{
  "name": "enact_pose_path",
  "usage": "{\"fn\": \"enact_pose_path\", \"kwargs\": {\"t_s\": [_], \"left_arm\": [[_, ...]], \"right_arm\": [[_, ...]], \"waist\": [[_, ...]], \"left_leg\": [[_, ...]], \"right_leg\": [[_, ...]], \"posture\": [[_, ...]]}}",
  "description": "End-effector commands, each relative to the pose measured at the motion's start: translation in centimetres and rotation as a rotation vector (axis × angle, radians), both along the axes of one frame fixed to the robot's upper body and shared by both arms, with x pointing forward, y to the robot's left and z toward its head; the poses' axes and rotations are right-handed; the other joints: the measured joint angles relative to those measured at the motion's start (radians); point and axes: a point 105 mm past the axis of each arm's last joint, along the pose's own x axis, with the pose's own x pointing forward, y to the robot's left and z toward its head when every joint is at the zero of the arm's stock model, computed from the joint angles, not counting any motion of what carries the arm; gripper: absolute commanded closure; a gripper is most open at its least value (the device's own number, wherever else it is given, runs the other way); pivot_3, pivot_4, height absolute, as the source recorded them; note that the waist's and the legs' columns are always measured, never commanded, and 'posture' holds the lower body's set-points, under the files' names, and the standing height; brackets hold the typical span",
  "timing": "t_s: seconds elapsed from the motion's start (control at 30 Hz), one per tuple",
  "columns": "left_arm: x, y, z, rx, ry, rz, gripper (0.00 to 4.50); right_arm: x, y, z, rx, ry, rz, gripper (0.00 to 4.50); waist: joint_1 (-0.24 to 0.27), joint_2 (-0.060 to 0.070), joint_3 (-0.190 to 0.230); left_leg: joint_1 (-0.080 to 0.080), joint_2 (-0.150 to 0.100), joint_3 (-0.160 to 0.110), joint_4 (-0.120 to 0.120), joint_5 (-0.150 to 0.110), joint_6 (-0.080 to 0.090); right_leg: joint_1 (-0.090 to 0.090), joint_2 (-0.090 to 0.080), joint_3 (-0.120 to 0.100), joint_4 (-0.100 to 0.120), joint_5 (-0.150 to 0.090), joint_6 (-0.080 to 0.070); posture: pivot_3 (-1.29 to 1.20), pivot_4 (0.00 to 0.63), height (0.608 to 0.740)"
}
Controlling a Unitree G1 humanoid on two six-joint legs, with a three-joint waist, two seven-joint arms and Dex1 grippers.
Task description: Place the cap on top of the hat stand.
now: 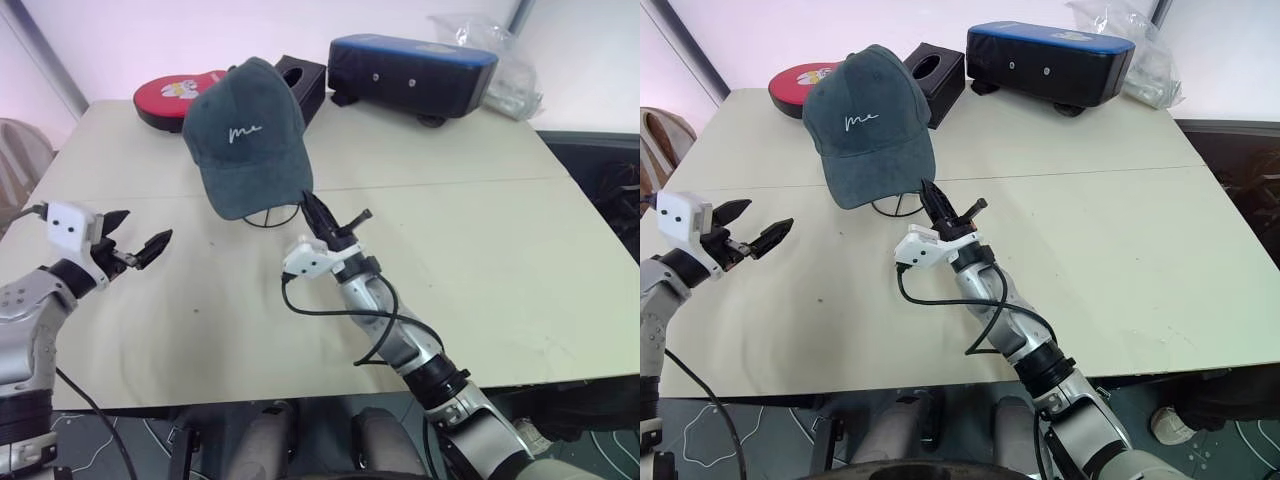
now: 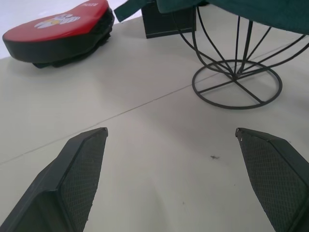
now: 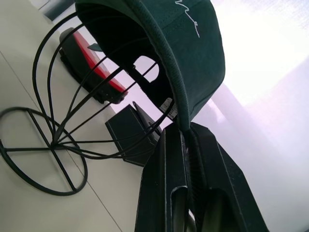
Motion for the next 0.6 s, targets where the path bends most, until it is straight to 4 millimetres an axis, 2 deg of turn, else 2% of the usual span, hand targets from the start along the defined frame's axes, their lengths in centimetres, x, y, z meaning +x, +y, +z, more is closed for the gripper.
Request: {"fn": "enact_pose_path", "kwargs": {"t_s": [0.03,0.2,0.43,0.53,0.6], "left_arm": [[-0.22,0.22,1.56,0.018,-0.046,-0.001,0.00],[-0.02,0.14,1.60,0.019,-0.049,-0.005,0.00],[0.11,0.05,1.65,0.018,-0.053,-0.010,0.00],[0.19,-0.01,1.67,0.017,-0.054,-0.012,0.00],[0.24,-0.06,1.68,0.016,-0.054,-0.013,0.00]], "right_arm": [[-0.62,1.08,0.81,0.041,0.026,0.088,4.46],[-1.13,1.38,0.32,0.048,0.105,0.186,4.46],[-1.54,1.51,0.11,0.033,0.123,0.236,4.46],[-1.58,1.48,0.09,0.028,0.122,0.243,3.54],[-1.58,1.42,0.09,0.020,0.116,0.240,2.50]], "waist": [[0.000,0.000,0.000],[-0.002,0.000,0.000],[-0.001,0.000,0.000],[-0.001,0.000,0.000],[0.001,0.000,0.000]], "left_leg": [[0.000,0.000,0.000,0.000,0.000,0.000],[0.000,0.000,0.000,0.000,0.000,0.000],[0.000,0.000,0.000,0.000,0.000,0.000],[0.000,0.000,0.000,0.000,0.000,0.000],[0.000,0.000,0.000,0.000,0.000,0.000]], "right_leg": [[0.000,0.000,0.000,0.000,0.000,0.000],[0.000,0.000,0.000,0.000,0.000,0.000],[0.000,0.000,0.000,0.000,0.000,0.000],[0.000,0.000,0.000,0.000,0.000,0.000],[0.000,0.000,0.000,0.000,0.000,0.000]], "posture": [[0.00,0.150,0.740],[0.00,0.150,0.740],[0.00,0.150,0.740],[0.00,0.150,0.740],[0.00,0.150,0.740]]}}
